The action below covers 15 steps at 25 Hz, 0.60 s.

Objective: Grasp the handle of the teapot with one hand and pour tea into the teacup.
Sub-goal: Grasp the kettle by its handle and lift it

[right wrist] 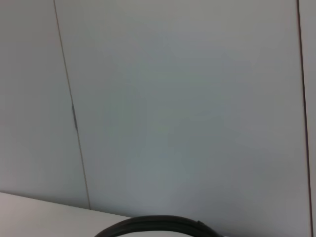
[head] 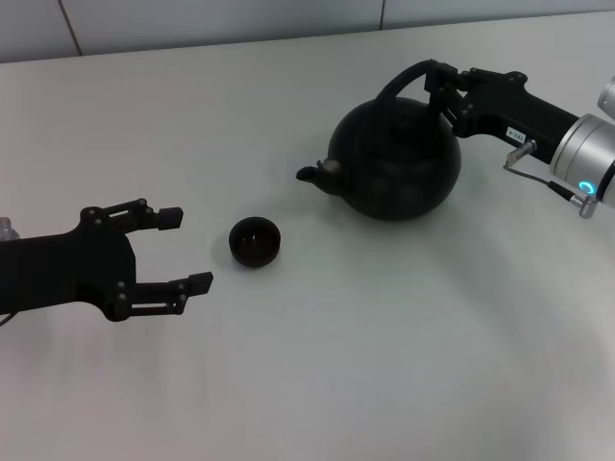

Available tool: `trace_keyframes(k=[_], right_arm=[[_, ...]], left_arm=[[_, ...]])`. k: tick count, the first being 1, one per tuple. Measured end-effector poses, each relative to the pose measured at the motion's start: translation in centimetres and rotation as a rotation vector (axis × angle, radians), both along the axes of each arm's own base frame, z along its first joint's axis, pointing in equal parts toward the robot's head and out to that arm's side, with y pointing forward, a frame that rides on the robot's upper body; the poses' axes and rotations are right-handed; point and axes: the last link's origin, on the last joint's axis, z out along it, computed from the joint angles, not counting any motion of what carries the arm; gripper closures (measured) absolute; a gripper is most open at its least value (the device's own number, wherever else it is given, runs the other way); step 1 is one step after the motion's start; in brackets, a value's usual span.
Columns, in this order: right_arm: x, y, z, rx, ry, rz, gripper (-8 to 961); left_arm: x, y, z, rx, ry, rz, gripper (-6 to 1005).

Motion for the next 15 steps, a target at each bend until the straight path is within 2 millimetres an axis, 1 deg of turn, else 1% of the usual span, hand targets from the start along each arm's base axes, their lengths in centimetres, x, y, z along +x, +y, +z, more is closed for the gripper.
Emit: trace_keyframes(k=[2,8,15], right_arm=[[0.01,0.02,0.05,0.003,0.003,-0.002,758],[0.08,0.00,0.16,0.010,0.008,-0.006,820],[0.01,-0.01,0.65,0.064,0.007,0.014,819]], left_arm=[[0.01,0.01,0.00,0.000,0.000,0.000,136],[-0.11,-0.10,0.01,0.000,0.000,0.003,136],[-0.21,-0.19,0.02,0.001,0.000,0.006,136]])
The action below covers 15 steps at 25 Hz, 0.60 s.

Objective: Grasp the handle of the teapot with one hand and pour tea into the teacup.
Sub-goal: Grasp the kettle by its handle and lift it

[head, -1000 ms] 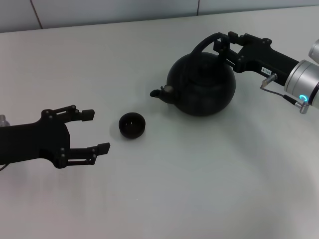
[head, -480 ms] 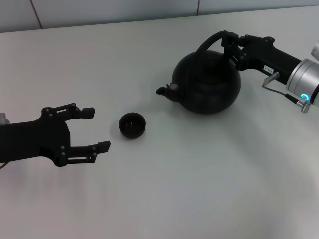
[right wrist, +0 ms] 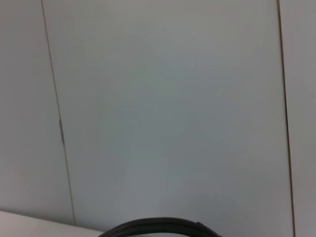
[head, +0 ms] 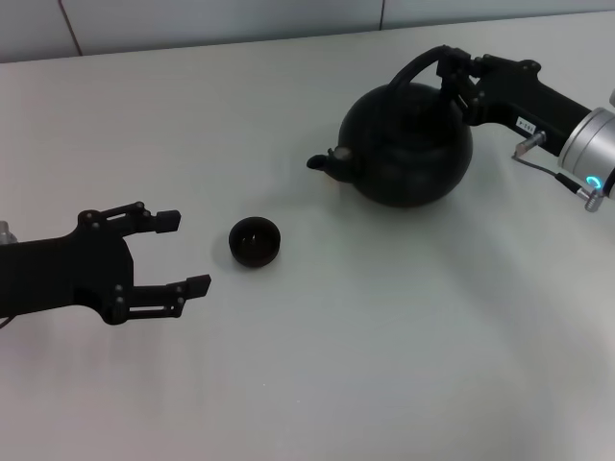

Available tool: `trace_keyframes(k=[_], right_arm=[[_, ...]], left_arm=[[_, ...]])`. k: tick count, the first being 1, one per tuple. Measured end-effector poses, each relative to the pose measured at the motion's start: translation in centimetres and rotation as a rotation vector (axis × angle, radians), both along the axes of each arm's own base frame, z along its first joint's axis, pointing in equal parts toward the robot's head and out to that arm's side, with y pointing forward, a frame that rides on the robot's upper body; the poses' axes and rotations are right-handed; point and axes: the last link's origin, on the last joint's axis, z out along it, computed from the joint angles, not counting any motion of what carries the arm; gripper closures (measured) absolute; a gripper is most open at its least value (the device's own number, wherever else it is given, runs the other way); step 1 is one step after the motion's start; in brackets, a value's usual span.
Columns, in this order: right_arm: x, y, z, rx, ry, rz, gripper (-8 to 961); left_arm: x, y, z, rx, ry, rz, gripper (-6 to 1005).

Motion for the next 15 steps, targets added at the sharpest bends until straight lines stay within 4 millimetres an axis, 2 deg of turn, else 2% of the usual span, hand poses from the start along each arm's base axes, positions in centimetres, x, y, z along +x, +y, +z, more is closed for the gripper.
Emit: trace_keyframes(k=[8,15], right_arm=[[-0.5,-0.5,-0.1,0.011,0.002,0.056,820],[-1.3,-0.1,-0.1,-0.017,-0.029,0.098,820]], left_arm=[[-0.1,-0.1,0.0,-0.001,0.000,0.002,136],[-0.1,-0.1,0.0,0.000,0.000,0.001,136]])
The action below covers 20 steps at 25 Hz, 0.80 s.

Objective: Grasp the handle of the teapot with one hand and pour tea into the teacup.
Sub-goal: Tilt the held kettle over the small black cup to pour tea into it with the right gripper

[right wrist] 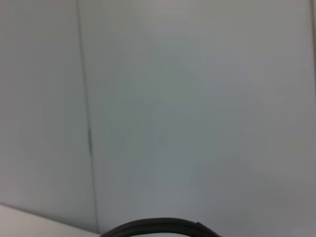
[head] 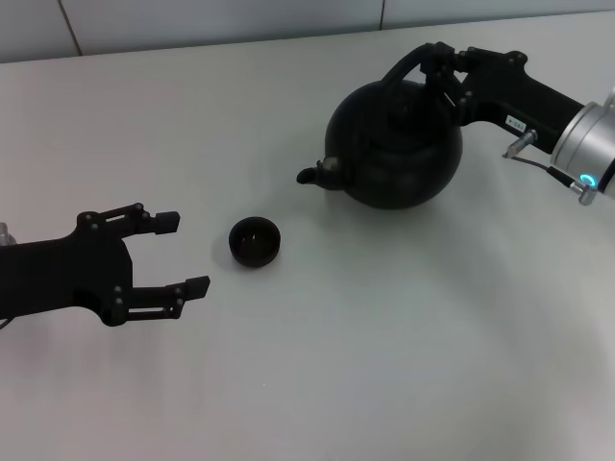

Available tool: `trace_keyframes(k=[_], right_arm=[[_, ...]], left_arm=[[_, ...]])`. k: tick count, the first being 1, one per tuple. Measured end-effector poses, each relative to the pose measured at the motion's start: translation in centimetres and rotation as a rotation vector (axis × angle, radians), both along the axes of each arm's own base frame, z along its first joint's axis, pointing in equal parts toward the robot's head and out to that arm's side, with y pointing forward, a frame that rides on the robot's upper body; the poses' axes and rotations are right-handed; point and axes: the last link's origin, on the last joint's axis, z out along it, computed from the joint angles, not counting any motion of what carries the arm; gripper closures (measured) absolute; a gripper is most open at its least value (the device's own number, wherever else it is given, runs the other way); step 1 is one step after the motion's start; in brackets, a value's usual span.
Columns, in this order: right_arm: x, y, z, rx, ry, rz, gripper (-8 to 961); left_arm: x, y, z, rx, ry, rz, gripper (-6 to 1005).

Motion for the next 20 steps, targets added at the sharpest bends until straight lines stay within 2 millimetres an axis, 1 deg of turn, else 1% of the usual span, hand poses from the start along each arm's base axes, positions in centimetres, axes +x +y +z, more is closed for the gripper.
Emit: trace_keyframes(k=[8,15,20], right_arm=[[-0.9,0.7,0.6,-0.028,-0.054,0.052,819],[-2.1,1.5,1.8,-0.077,-0.113,0.099,820],[-2.9,2.0,2.1,-0.093,-0.152,0.130,822]], left_arm=[[0.1,0.0,0.1,0.002,0.001,-0.003,136],[0.1,0.0,0.1,0.004,0.001,-0.003,136],[0.2,0.1,0.1,0.003,0.000,-0.002,136]])
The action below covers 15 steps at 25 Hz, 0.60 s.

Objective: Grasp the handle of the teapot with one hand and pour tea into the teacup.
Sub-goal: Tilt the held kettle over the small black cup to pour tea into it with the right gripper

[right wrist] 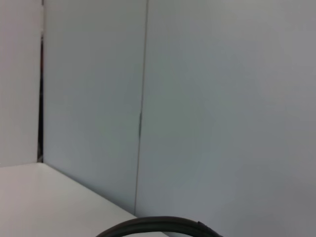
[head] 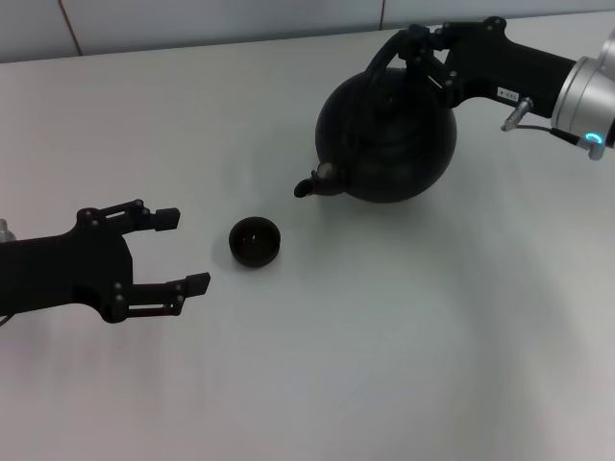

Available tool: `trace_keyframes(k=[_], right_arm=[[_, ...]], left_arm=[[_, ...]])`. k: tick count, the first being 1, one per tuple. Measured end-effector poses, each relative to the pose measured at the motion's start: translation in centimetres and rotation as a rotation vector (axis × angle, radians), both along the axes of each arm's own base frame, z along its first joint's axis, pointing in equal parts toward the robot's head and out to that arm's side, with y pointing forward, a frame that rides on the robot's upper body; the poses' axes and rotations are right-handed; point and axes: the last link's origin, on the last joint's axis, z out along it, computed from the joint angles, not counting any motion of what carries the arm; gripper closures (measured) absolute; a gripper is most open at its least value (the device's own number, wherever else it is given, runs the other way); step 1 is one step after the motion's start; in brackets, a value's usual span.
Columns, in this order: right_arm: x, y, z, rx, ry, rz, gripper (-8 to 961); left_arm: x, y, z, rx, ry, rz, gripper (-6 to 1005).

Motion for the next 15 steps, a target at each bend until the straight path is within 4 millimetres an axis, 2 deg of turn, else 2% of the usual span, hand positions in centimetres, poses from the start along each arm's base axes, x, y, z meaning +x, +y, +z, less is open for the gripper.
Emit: trace_keyframes(k=[9,15], right_arm=[[-2.0,1.1,0.2,-0.018,-0.098,0.069,824],[-3.6,2.1,-0.4,-0.029,-0.150,0.106,825]], left_arm=[[-0.3,-0.2,0.0,0.003,-0.002,0.012,136],[-0.5,-0.5,0.0,0.002,-0.004,0.021,136]])
